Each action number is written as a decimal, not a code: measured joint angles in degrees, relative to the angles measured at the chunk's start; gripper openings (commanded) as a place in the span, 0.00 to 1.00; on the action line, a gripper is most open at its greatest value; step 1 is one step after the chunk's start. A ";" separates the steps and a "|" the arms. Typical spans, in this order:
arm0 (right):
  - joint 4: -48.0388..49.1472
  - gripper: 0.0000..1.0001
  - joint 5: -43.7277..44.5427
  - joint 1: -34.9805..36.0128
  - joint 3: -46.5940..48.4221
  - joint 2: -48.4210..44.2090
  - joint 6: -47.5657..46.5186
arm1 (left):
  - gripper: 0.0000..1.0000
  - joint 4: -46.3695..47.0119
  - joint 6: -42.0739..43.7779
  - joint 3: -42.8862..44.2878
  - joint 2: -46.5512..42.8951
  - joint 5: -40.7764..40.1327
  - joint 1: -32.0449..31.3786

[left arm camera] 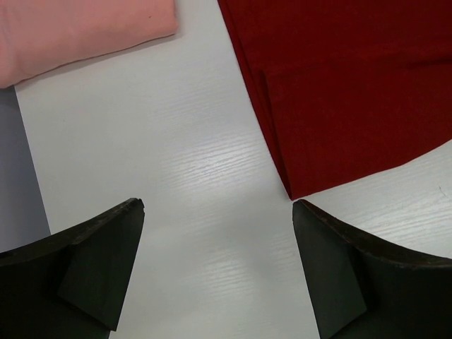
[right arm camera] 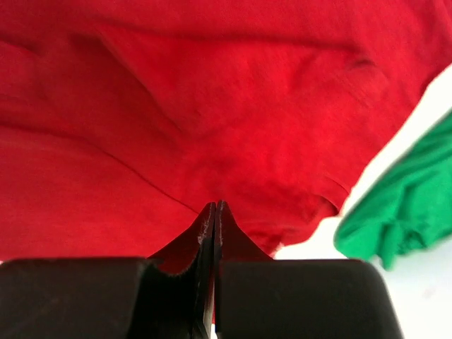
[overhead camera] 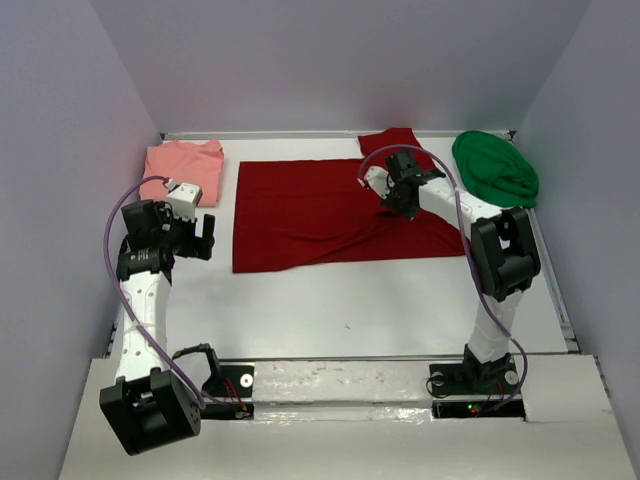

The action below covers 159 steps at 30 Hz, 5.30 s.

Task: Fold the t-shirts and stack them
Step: Fold the flattened tshirt in 1/3 of the way

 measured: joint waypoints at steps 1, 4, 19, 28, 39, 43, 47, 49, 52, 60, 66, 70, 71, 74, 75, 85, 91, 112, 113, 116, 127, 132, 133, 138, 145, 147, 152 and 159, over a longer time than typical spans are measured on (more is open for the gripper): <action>-0.79 0.00 -1.22 0.00 0.79 0.17 0.74 | 0.96 0.00 0.00 0.00 0.00 0.00 0.00; -3.06 0.00 -4.90 0.00 3.54 1.11 2.75 | 0.96 0.00 0.00 0.00 0.00 0.00 0.00; -7.69 0.00 -11.93 0.00 7.26 6.97 6.88 | 0.96 0.00 0.02 0.02 0.57 0.02 0.00; -7.67 0.00 -12.04 0.00 7.74 9.20 6.93 | 0.96 0.00 0.02 0.02 0.90 0.02 0.00; -7.41 0.00 -11.37 -0.04 12.55 12.39 6.64 | 0.97 0.00 0.02 0.02 0.92 0.02 0.00; -7.39 0.00 -11.06 -0.04 13.18 13.16 6.56 | 0.96 0.00 0.02 0.02 1.07 0.02 0.00; -7.39 0.00 -10.54 -0.04 14.08 13.57 6.25 | 0.96 0.00 0.02 0.02 1.16 0.02 0.00; -7.34 0.00 -10.34 -0.04 14.93 13.94 6.16 | 0.97 -0.02 0.02 0.02 1.16 0.02 0.00; -7.34 0.00 -10.14 -0.04 16.92 14.86 5.75 | 0.97 -0.02 0.02 0.02 1.16 0.02 0.00; -6.99 0.00 -9.66 -0.04 24.96 18.88 4.87 | 0.96 -0.02 0.02 0.02 1.16 0.02 0.00; -6.54 0.00 -10.14 -0.04 28.98 19.47 4.76 | 0.96 -0.17 0.02 0.02 1.16 0.04 0.00; -6.60 0.00 -9.77 -0.04 27.45 16.83 4.68 | 0.94 -0.85 0.13 0.20 1.57 1.55 0.00; -6.64 0.00 -9.55 -0.04 26.12 14.95 4.70 | 0.94 -1.14 0.26 0.37 1.88 2.16 0.00; -6.62 0.00 -9.25 -0.04 21.24 8.63 4.94 | 0.94 -1.57 0.81 0.94 2.95 3.69 -0.48; -6.78 0.00 -9.25 -0.04 19.41 6.08 5.18 | 0.94 -1.81 0.96 1.16 3.32 3.98 -0.87; -7.04 0.00 -11.13 -0.04 4.79 -4.00 9.22 | 0.87 -2.99 3.06 2.93 8.52 4.39 -11.04; -9.16 0.00 -15.50 -0.04 2.73 -1.33 11.50 | 0.81 -2.89 2.91 4.22 12.22 2.84 -12.59; -10.05 0.00 -21.77 -0.04 -3.30 1.81 14.23 | 0.73 3.23 1.01 9.49 24.04 -3.30 -18.99; -9.94 0.00 -21.84 -0.04 -3.37 1.81 14.36 | 0.72 3.61 1.01 9.66 24.65 -3.43 -19.21; -9.60 0.00 -21.92 -0.04 -3.56 1.81 14.67 | 0.70 4.61 1.03 10.01 26.53 -4.02 -19.67; -8.09 0.00 -21.92 -0.04 -4.24 1.66 16.37 | 0.41 9.03 1.64 10.16 31.23 -7.13 -22.18; -7.41 0.00 -21.92 -0.42 -4.72 1.38 17.27 | 0.20 9.68 2.67 10.97 34.67 -8.02 -23.32; -7.26 0.00 -21.94 -0.44 -4.83 1.33 17.42 | 0.22 9.86 2.93 11.04 34.97 -8.28 -23.61; -6.82 0.00 -21.94 -0.46 -5.18 1.11 17.79 | 0.24 10.62 4.00 11.82 36.26 -9.75 -24.83; -6.47 0.00 -22.16 -0.87 -5.42 0.98 18.25 | 0.05 11.32 4.85 12.02 37.75 -11.65 -25.68; -6.45 0.00 -22.27 -0.96 -5.46 0.98 18.47 | 0.00 11.54 5.11 12.02 38.07 -12.31 -26.25; -6.29 0.00 -22.38 -1.49 -5.53 0.98 18.84 | 0.09 11.67 5.55 13.29 40.30 -12.94 -28.63; -6.14 0.00 -22.38 -1.60 -5.60 0.98 19.10 | 0.40 11.41 6.23 16.39 42.97 -12.22 -31.87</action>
